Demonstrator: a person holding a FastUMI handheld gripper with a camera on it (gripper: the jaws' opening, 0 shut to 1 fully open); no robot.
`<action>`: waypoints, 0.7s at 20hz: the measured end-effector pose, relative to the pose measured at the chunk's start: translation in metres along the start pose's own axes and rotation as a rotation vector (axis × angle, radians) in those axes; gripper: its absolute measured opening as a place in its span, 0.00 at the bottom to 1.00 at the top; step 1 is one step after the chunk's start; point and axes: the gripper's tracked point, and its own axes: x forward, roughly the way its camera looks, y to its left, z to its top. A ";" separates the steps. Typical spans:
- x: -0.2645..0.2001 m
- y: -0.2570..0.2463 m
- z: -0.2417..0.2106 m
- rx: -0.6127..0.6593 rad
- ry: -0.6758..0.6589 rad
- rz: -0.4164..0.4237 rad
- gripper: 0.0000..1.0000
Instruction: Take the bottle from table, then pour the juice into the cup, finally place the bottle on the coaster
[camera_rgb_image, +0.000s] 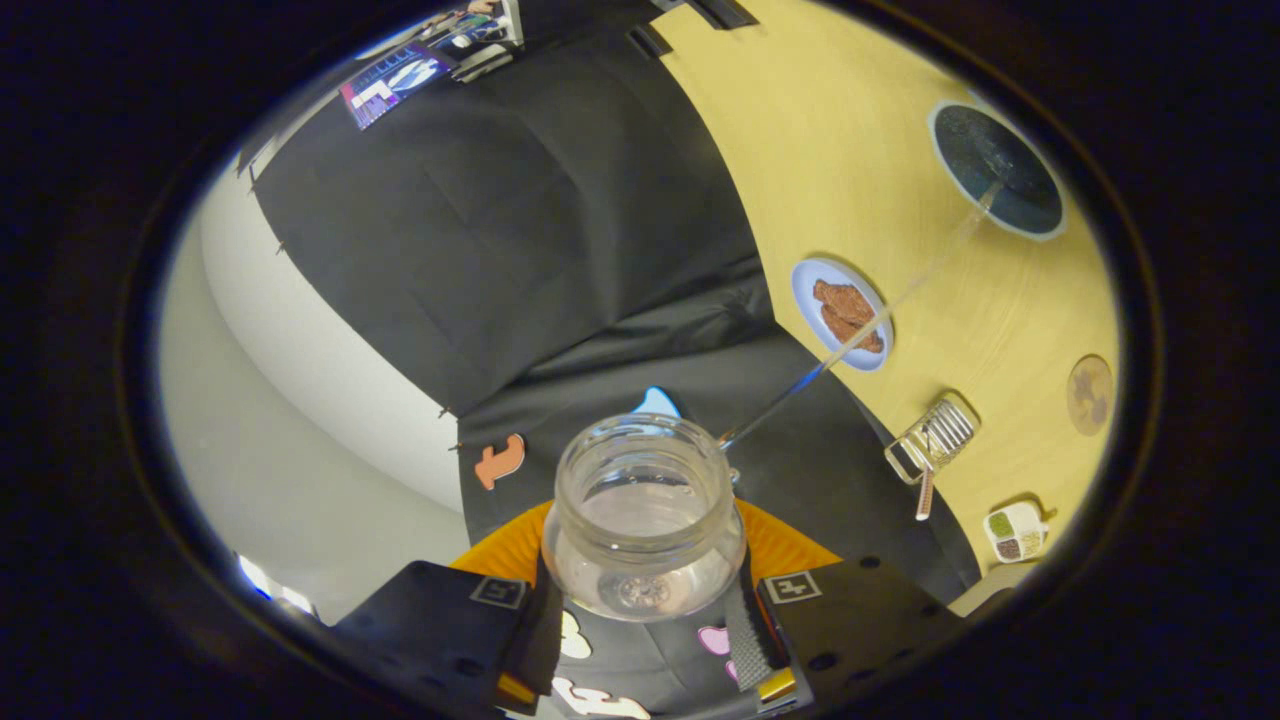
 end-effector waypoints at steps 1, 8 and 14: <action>0.001 0.002 -0.001 0.005 -0.003 0.005 0.70; 0.008 0.015 -0.010 0.029 -0.011 0.042 0.71; 0.000 0.036 -0.011 0.042 -0.012 0.067 0.71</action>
